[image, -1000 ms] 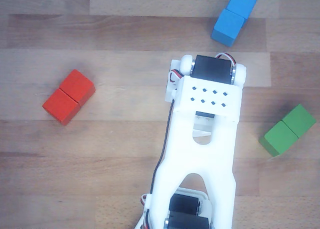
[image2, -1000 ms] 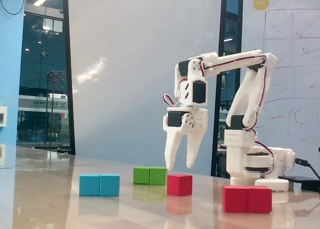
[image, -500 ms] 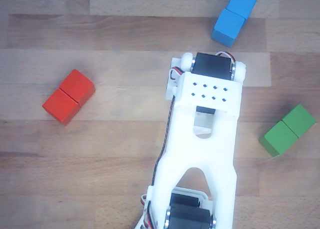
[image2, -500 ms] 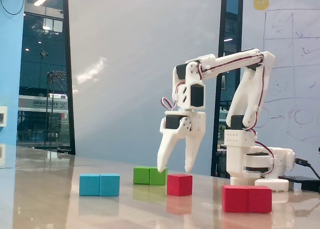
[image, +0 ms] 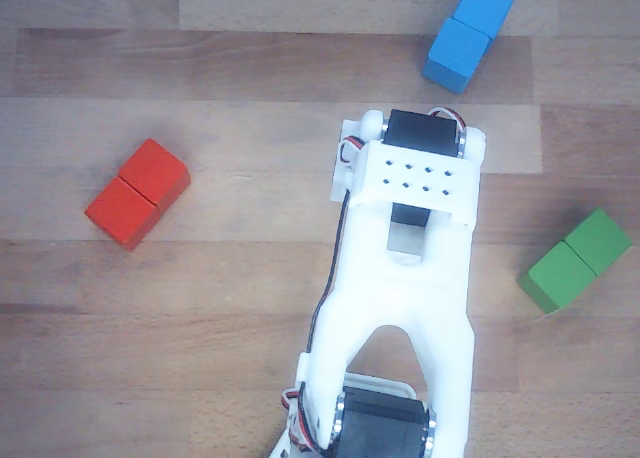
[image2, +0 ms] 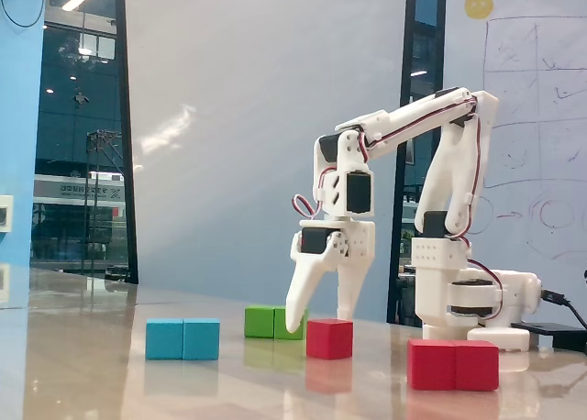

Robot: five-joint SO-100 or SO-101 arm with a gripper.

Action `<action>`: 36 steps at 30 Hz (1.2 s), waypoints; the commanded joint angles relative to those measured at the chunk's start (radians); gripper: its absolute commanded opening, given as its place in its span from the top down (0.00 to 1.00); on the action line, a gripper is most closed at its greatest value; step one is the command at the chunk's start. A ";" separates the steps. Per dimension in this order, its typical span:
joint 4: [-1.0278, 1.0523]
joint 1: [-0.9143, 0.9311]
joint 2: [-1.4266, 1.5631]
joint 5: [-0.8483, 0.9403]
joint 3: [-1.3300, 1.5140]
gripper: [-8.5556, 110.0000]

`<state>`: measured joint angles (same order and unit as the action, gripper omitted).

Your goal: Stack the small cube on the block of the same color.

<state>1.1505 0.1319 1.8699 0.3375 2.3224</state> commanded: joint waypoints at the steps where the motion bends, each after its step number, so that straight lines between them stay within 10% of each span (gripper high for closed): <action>1: -0.020 0.008 0.008 -0.006 0.003 0.64; 36: -0.100 -0.038 0.018 -0.006 0.091 0.84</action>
<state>1.0799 0.0936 1.8791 0.3359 2.3976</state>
